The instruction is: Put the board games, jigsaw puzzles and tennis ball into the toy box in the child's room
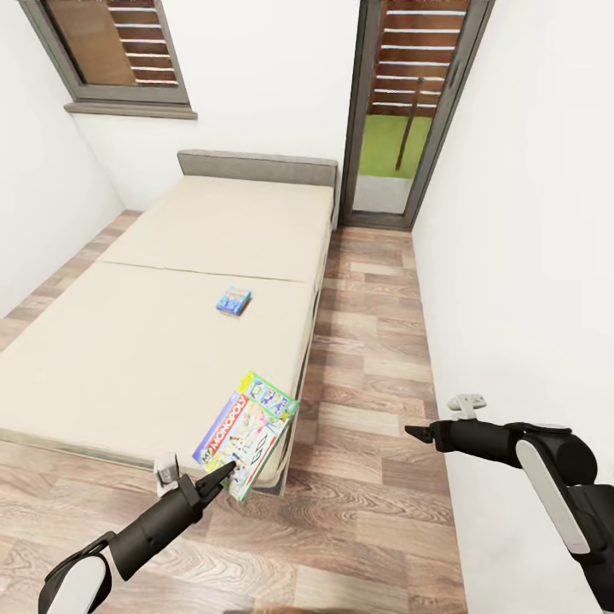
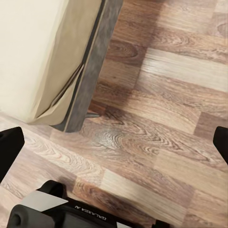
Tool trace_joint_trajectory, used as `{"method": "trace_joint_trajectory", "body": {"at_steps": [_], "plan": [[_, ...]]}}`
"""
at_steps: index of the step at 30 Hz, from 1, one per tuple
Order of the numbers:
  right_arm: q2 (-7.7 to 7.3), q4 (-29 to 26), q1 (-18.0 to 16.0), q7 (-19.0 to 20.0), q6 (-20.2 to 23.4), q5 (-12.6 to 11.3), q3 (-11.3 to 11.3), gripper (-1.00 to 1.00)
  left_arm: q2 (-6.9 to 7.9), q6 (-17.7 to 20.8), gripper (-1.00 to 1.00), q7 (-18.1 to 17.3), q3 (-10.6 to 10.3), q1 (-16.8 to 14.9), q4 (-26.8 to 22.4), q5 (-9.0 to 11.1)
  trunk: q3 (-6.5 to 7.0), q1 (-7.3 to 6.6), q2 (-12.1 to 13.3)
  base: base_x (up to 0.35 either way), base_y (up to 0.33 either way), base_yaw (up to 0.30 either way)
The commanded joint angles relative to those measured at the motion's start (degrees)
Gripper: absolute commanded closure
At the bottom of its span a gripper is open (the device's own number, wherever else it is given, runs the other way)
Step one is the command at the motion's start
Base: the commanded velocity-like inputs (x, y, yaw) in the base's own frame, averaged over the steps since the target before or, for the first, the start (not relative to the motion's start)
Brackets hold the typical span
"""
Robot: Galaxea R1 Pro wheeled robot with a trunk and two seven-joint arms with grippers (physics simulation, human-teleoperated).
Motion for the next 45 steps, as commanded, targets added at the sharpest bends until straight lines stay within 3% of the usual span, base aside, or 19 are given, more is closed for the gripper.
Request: {"method": "trace_joint_trajectory", "body": {"at_steps": [1,21,45], "plan": [[-0.04,-0.1,0.0,0.5,0.2,0.5,0.0,-1.00,-0.04,0.4,1.00,0.0,0.0,0.0,0.0,0.1,0.17,-0.22,0.4,0.000,0.000,0.006],[-0.14,-0.2,-0.1,0.5,0.2,0.5,-2.6,-1.00,-0.11,0.3,1.00,0.3,-0.3,-0.1,1.5,-0.1,4.52,-4.61,8.4,0.000,0.000,0.197],[-0.12,-0.2,0.0,0.5,0.2,0.5,-2.2,-1.00,-0.23,-0.1,1.00,0.5,0.5,-0.1,2.3,0.2,9.74,-9.88,18.0,0.000,0.000,0.271]]}}
